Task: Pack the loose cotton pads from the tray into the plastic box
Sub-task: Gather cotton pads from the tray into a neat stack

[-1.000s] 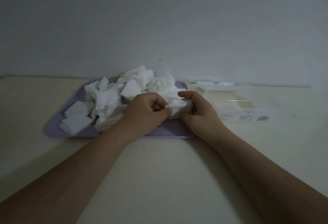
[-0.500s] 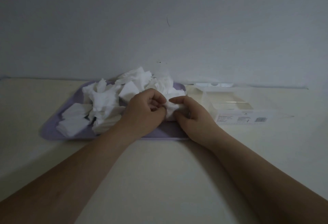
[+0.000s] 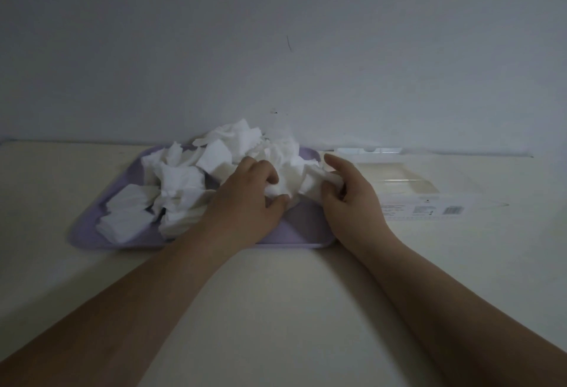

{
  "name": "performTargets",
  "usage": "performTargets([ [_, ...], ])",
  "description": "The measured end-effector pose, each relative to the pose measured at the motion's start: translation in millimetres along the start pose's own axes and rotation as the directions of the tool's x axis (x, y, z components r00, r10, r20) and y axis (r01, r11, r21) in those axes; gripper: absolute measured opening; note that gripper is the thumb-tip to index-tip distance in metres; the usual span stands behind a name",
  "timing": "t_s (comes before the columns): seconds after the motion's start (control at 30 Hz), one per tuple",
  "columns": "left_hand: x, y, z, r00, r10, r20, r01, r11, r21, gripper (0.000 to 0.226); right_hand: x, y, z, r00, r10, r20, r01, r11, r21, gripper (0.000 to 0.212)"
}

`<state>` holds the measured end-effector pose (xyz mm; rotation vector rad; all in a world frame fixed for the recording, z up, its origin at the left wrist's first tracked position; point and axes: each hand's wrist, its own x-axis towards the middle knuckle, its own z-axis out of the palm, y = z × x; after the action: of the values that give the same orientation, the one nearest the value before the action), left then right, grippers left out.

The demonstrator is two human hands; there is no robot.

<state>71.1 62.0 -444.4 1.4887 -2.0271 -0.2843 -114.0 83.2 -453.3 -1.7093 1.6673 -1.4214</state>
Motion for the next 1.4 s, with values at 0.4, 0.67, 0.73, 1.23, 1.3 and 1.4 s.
performTargets([
  [0.4, 6.8, -8.1, -3.4, 0.987, -0.086, 0.136, 0.1, 0.99, -0.099, 0.024, 1.0, 1.1, -2.0, 0.999, 0.047, -0.002, -0.047, 0.999, -0.023, 0.054],
  [0.67, 13.9, -8.7, -13.4, 0.984, -0.132, 0.117, 0.171, 0.879, -0.445, 0.042, 0.6, 1.8, -2.1, 0.997, 0.047, 0.06, -0.044, 0.998, -0.051, 0.049],
  [0.73, 16.8, -9.8, -19.3, 0.985, -0.16, 0.072, 0.173, 0.831, -0.528, 0.032, 1.0, 1.9, -3.2, 0.998, 0.048, 0.027, -0.047, 0.998, -0.045, 0.046],
  [1.23, 14.6, -0.5, -18.9, 0.961, -0.11, 0.254, 0.276, 0.469, -0.839, 0.046, 0.1, 1.5, -3.1, 0.998, 0.059, 0.025, -0.061, 0.995, 0.075, 0.044],
  [1.3, 12.4, 0.1, -16.1, 0.964, -0.044, 0.261, 0.247, 0.502, -0.829, 0.033, 0.0, 3.8, -3.5, 0.996, 0.076, 0.04, -0.082, 0.982, 0.173, 0.043],
  [1.4, 6.8, 1.3, -7.8, 0.975, -0.014, 0.224, 0.186, 0.609, -0.771, 0.024, 0.6, 7.3, -2.5, 0.993, 0.097, 0.067, -0.111, 0.96, 0.258, 0.044],
])
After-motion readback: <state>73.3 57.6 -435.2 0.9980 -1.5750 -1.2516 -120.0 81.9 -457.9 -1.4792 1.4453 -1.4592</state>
